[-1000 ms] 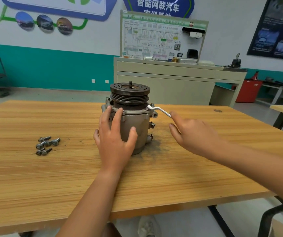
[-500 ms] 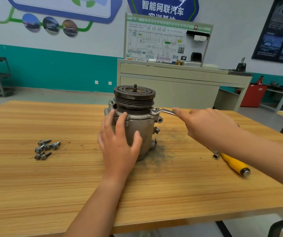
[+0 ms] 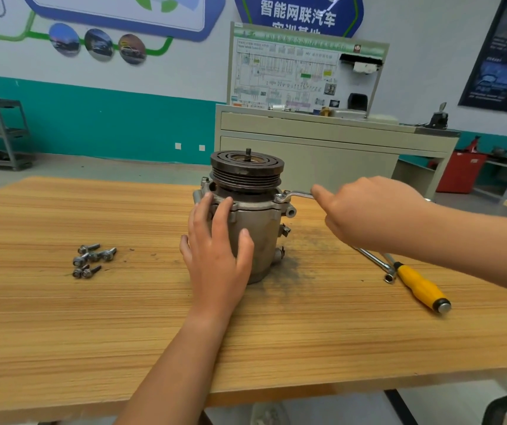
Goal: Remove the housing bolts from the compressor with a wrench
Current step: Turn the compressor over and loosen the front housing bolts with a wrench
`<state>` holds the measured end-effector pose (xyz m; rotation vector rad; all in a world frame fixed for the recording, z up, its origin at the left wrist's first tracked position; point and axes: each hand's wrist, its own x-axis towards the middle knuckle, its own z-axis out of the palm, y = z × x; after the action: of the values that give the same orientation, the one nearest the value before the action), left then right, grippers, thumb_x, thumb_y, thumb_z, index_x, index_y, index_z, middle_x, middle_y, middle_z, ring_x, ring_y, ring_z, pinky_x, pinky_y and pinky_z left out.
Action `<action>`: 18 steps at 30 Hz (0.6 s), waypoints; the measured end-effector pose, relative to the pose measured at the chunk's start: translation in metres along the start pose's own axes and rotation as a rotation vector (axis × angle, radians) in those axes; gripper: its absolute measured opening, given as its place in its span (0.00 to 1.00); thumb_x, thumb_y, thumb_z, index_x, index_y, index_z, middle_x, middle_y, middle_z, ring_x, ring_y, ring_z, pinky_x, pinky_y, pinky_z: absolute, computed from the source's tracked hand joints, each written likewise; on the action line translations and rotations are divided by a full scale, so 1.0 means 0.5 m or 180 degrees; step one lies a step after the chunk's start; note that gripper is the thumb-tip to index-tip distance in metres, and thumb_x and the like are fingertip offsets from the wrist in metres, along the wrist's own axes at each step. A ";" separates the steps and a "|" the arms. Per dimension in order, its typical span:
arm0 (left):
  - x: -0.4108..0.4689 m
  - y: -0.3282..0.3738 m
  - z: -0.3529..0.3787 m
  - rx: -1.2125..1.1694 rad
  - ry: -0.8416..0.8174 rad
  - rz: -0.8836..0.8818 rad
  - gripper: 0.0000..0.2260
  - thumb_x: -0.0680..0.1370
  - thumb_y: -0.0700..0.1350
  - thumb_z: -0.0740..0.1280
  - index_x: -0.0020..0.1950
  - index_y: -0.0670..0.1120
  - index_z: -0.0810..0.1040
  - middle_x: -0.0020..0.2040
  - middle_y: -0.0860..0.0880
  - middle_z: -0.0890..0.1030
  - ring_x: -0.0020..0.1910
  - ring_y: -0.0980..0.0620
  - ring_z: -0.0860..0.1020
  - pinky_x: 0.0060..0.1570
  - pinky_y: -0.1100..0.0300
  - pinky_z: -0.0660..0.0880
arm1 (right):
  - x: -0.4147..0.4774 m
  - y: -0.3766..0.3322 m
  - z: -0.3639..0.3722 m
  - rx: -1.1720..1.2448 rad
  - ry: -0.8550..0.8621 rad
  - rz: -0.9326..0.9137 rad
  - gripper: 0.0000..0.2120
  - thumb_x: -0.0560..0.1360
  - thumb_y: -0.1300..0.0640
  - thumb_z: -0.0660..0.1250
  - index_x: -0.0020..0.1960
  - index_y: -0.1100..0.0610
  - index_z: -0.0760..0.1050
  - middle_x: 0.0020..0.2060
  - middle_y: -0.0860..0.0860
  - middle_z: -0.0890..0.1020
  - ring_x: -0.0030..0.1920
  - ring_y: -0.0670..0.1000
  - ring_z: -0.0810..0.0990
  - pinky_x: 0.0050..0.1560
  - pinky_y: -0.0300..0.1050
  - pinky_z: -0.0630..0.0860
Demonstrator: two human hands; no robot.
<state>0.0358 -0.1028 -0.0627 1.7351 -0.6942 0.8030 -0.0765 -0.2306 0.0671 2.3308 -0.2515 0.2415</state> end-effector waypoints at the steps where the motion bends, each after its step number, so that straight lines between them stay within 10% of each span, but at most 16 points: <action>1: 0.000 0.001 -0.001 -0.0007 -0.0018 -0.0013 0.23 0.75 0.50 0.56 0.68 0.45 0.70 0.72 0.44 0.65 0.72 0.43 0.63 0.64 0.34 0.60 | 0.001 0.007 0.009 -0.0006 0.0064 -0.0005 0.17 0.79 0.59 0.53 0.67 0.55 0.59 0.27 0.48 0.68 0.25 0.47 0.66 0.21 0.39 0.58; 6: -0.001 0.001 -0.005 -0.0049 -0.0103 -0.0085 0.24 0.75 0.52 0.54 0.69 0.46 0.69 0.73 0.46 0.63 0.73 0.45 0.61 0.65 0.34 0.58 | 0.034 0.031 0.036 -0.0005 0.0292 0.0072 0.17 0.76 0.65 0.57 0.64 0.56 0.63 0.34 0.49 0.68 0.31 0.49 0.69 0.25 0.40 0.60; 13: -0.003 -0.003 -0.002 -0.0040 -0.0018 -0.0052 0.23 0.75 0.51 0.55 0.69 0.46 0.69 0.73 0.46 0.64 0.72 0.45 0.62 0.64 0.33 0.60 | 0.126 -0.012 0.121 0.0806 0.0815 0.0409 0.16 0.75 0.70 0.56 0.61 0.60 0.70 0.52 0.57 0.80 0.53 0.56 0.77 0.66 0.52 0.60; 18: -0.003 -0.004 0.000 -0.0112 0.0000 -0.0114 0.23 0.75 0.51 0.55 0.69 0.46 0.69 0.73 0.47 0.63 0.73 0.47 0.60 0.65 0.32 0.59 | 0.166 -0.048 0.139 0.1174 0.1052 0.0559 0.14 0.74 0.70 0.58 0.57 0.60 0.72 0.46 0.55 0.81 0.48 0.57 0.78 0.62 0.48 0.63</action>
<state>0.0363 -0.1022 -0.0649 1.7112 -0.6715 0.7621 0.0162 -0.2730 0.0234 2.5799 -0.2635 0.8111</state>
